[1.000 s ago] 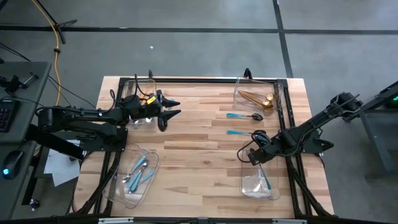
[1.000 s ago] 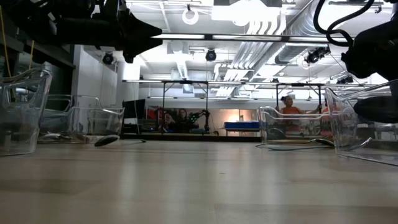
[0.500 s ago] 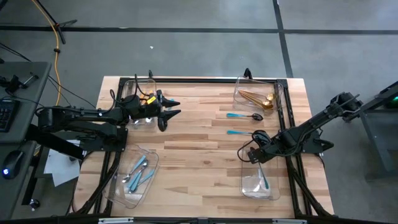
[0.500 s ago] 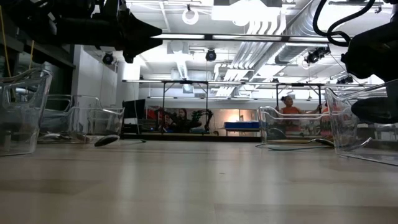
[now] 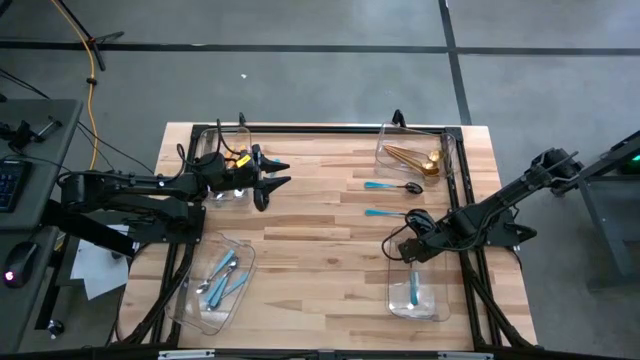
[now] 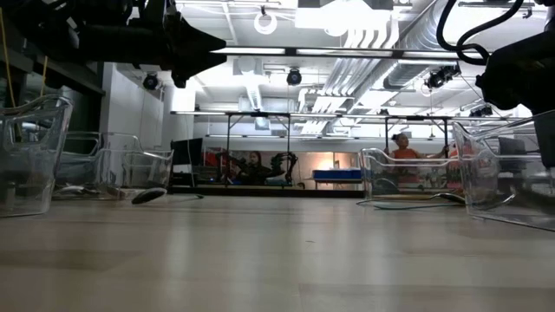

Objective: Sort silverware by color (type)
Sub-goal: Put the blue spoon into the bottom right transparent bin

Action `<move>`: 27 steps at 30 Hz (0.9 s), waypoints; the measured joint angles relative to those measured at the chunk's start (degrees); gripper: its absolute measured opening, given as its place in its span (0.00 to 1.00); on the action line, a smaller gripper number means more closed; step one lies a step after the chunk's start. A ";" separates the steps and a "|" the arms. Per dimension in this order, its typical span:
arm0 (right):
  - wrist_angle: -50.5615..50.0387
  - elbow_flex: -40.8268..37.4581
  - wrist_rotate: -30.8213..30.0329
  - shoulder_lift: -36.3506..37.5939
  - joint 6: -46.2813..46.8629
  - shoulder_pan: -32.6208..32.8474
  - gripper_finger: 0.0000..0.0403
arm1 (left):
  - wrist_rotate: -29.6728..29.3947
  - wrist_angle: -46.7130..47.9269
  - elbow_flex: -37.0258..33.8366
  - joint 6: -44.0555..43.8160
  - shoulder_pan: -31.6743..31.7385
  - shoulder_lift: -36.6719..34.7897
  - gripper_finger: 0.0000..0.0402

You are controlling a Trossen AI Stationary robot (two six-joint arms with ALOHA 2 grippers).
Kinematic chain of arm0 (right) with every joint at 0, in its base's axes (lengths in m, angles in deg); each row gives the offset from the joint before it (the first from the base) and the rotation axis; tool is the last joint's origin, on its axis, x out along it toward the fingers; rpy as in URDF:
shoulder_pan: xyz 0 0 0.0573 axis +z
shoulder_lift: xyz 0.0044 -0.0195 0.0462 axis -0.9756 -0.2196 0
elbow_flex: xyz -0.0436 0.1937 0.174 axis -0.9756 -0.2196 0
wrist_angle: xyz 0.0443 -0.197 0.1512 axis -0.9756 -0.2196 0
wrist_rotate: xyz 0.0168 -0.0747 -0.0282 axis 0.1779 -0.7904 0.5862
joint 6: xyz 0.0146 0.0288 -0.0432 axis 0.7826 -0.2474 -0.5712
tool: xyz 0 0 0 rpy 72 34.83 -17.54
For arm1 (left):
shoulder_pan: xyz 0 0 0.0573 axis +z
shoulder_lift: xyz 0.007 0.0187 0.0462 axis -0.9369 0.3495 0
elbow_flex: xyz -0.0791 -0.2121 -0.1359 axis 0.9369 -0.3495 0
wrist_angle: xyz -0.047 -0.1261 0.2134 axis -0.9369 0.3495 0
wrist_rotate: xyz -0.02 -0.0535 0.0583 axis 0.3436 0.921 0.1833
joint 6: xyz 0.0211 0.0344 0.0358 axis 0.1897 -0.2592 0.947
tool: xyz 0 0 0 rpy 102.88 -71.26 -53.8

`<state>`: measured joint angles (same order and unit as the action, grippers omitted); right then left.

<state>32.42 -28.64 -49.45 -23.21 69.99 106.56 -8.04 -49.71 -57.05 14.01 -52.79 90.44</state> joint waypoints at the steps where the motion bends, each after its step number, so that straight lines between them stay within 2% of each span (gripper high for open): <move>1: -0.01 0.00 -0.01 0.00 -0.02 -0.01 0.25 | 0.00 0.00 0.00 0.00 0.00 0.00 0.43; 6: -0.01 0.00 0.61 0.00 -0.07 0.00 0.29 | -0.02 0.00 0.00 0.00 0.00 0.00 0.43; 14: -0.30 0.30 2.51 0.00 -1.84 -0.01 0.29 | -0.01 0.00 0.00 0.01 0.00 0.00 0.43; 18: -1.10 3.48 5.61 0.00 -6.35 0.01 0.29 | -0.02 0.00 0.00 0.02 0.00 0.00 0.43; 21: -4.67 8.31 5.36 0.00 -10.32 0.01 0.29 | -0.02 0.00 0.00 0.03 0.00 0.00 0.43; 24: -11.13 15.00 1.04 0.00 -14.59 0.01 0.29 | -0.02 0.00 0.00 0.02 0.00 0.00 0.43; 27: -17.64 22.47 -7.39 0.04 -19.60 0.01 0.29 | -0.02 0.00 0.00 0.02 0.00 0.00 0.43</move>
<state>14.78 -6.18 -56.85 -23.17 50.38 106.57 -8.06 -49.71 -57.05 14.03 -52.79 90.44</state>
